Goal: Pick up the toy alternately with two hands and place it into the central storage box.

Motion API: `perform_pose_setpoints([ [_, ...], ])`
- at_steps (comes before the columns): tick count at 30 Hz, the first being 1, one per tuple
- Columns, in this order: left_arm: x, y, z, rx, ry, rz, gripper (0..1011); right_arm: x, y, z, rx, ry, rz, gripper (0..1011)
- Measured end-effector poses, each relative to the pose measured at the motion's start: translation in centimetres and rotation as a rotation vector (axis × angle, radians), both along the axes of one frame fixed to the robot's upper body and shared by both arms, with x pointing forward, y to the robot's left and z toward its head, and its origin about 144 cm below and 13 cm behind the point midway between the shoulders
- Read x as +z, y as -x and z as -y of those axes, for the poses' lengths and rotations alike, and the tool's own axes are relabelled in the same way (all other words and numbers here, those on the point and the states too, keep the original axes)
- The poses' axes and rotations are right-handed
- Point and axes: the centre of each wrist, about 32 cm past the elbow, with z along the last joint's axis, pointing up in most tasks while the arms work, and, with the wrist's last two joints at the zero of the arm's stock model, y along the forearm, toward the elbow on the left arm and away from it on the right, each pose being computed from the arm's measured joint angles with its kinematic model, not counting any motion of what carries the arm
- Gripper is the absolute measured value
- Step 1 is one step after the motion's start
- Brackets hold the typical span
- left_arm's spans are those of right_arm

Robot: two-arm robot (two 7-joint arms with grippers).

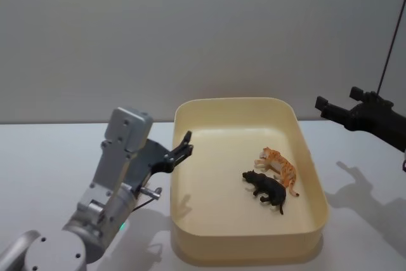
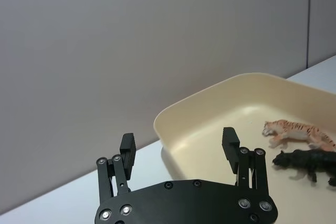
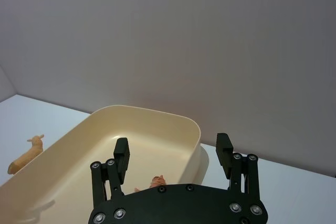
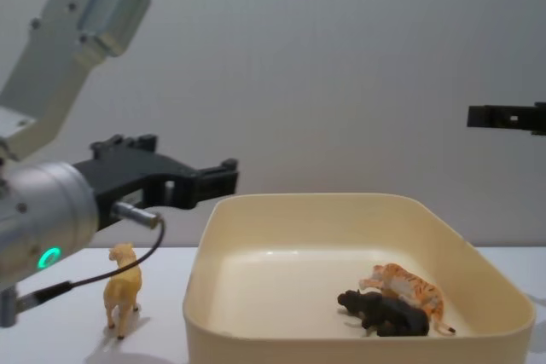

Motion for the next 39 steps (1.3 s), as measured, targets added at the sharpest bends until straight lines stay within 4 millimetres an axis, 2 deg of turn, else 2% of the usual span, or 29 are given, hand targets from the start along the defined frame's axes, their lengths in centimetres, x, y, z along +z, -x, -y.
perform_pose_setpoints([
  [7, 0.2, 1.5, -1.4, 0.082, 0.001, -0.069, 1001, 0.1, 0.1, 0.2, -0.007, -0.004, 0.001, 1001],
  [17, 0.3, 2.0, -3.0, 0.108, -0.023, -0.180, 1001, 0.2, 0.2, 0.4, -0.011, -0.006, 0.001, 1001],
  [24, 0.2, 0.6, -4.3, 0.074, -0.060, -0.261, 1001, 0.2, 0.2, 0.4, -0.013, -0.007, 0.001, 1001],
  [39, -0.2, -2.9, -5.7, 0.078, -0.060, -0.357, 1002, 0.3, 0.2, 0.5, -0.015, -0.008, 0.002, 1001],
])
